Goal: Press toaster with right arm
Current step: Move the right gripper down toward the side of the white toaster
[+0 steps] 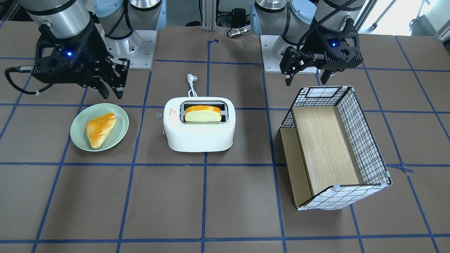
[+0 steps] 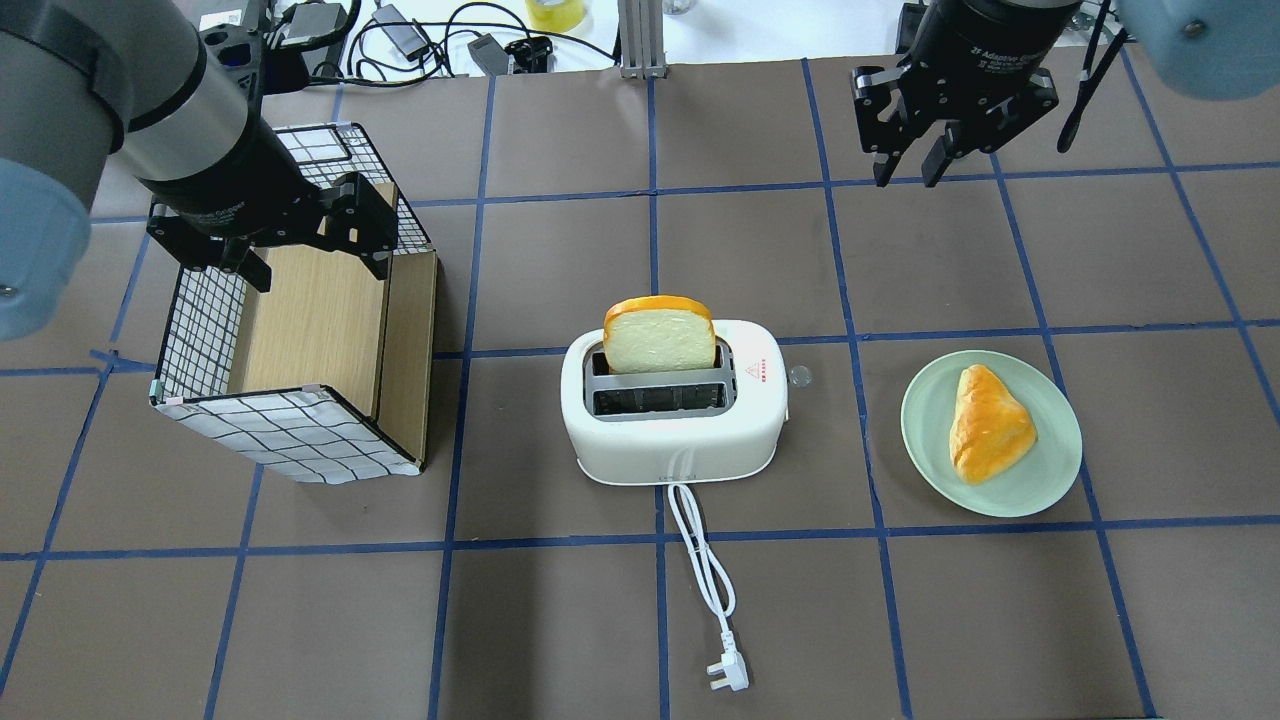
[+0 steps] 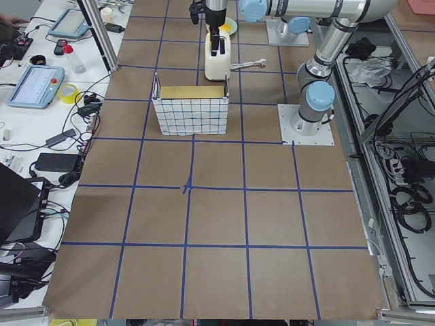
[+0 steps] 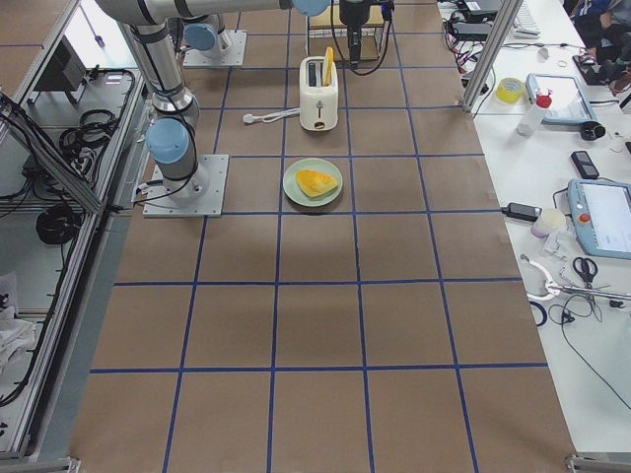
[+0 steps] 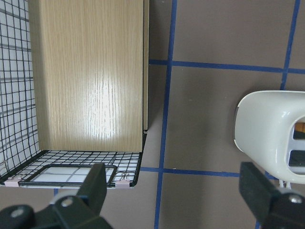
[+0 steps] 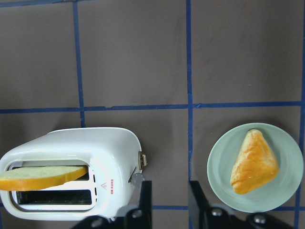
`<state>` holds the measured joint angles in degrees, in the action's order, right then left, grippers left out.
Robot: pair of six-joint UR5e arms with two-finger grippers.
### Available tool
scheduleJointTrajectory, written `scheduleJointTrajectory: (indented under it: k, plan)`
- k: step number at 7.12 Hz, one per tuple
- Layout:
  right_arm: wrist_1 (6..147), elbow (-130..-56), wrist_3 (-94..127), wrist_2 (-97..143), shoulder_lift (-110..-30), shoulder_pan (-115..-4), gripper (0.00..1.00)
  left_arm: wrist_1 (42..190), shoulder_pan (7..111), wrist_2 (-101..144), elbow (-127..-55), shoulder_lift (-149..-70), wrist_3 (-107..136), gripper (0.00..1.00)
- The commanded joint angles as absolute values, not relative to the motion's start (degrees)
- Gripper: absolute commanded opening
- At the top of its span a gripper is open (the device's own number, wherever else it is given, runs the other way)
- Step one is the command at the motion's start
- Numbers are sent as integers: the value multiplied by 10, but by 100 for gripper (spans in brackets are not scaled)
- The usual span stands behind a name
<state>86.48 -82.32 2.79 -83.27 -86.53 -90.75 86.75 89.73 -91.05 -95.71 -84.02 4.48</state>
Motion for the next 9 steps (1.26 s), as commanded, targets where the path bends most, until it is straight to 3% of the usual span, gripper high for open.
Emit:
scheduleJointTrajectory:
  k: [1, 9]
  plan:
    - [811, -828, 22, -748, -865, -864, 0, 867, 897, -910, -957, -840, 45, 100]
    - [929, -1061, -148, -519, -865, -790, 0, 867, 897, -911, -957, -840, 45, 100]
